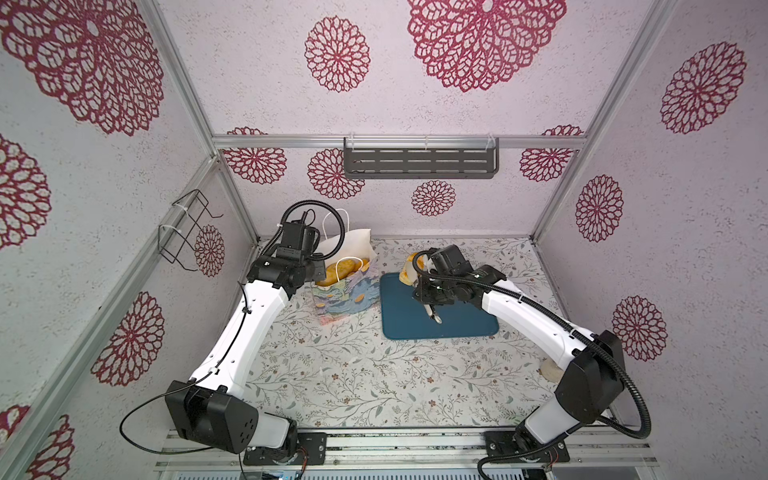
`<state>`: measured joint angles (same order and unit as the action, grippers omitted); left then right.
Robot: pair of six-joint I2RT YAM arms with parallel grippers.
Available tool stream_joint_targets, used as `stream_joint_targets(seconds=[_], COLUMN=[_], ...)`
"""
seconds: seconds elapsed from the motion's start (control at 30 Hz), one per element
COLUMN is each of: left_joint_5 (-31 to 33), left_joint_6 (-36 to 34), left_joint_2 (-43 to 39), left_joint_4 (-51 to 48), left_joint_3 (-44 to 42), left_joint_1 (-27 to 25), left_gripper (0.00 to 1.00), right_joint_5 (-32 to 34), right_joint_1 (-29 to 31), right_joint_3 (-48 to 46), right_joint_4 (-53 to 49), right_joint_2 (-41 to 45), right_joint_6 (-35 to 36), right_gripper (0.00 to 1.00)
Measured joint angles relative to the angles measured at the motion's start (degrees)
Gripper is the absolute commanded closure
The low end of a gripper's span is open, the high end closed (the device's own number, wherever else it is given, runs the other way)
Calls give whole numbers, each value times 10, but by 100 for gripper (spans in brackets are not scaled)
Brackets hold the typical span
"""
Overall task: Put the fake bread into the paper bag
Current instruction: 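Lift the braided pastry in the tongs off the tray, then carry the braided pastry in the tongs over the paper bag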
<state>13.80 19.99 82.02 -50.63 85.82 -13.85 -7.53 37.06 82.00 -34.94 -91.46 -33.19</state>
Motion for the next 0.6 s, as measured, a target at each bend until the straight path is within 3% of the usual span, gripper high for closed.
stream_joint_targets(seconds=[0.6], left_joint_5=[-2], left_joint_6=[0], left_joint_2=[0], left_joint_4=[0], left_joint_3=[0], left_joint_1=[0], left_gripper=[100], right_joint_5=[28], right_joint_1=[38], right_joint_3=[19], right_joint_4=[15], right_joint_2=[38], right_joint_6=[2], right_gripper=[100])
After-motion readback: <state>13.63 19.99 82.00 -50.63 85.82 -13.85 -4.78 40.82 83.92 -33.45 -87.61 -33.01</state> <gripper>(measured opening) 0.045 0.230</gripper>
